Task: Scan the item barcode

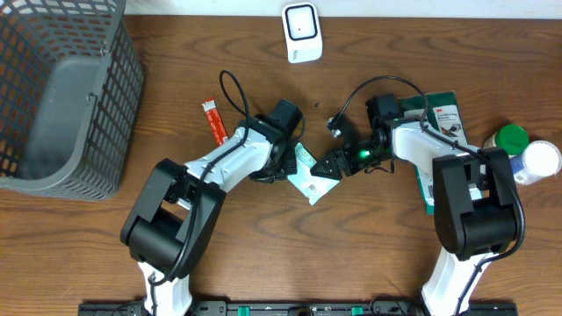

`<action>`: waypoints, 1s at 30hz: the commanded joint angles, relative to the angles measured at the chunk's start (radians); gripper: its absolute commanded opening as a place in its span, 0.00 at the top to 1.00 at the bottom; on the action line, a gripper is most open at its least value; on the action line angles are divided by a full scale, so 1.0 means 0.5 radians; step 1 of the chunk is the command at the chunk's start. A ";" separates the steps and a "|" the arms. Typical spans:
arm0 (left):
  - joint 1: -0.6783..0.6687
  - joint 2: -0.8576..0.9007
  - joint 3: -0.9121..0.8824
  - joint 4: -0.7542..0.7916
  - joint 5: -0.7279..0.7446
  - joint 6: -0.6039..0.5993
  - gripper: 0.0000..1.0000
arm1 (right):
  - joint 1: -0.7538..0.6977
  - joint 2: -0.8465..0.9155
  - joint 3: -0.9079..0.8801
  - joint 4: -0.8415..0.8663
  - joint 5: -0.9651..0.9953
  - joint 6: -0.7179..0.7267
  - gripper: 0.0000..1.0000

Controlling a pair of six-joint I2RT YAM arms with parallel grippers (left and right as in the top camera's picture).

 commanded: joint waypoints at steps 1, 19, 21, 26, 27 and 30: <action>0.051 -0.088 0.002 -0.066 -0.027 0.059 0.93 | -0.020 0.036 0.000 -0.023 -0.054 0.040 0.33; -0.024 0.000 -0.093 0.091 0.123 0.058 0.92 | -0.017 0.036 0.000 -0.139 -0.054 0.137 0.35; -0.024 0.050 -0.093 0.101 0.123 0.058 0.93 | -0.011 0.036 -0.001 -0.160 -0.087 0.137 0.34; -0.024 0.137 -0.093 0.153 0.123 0.058 0.92 | 0.012 0.036 -0.007 -0.195 -0.315 0.129 0.33; -0.024 0.143 -0.093 0.157 0.122 0.058 0.92 | 0.018 0.036 -0.012 -0.195 -0.352 0.128 0.34; -0.024 0.146 -0.093 0.167 0.114 0.060 0.92 | 0.027 0.036 -0.019 -0.193 -0.459 0.104 0.35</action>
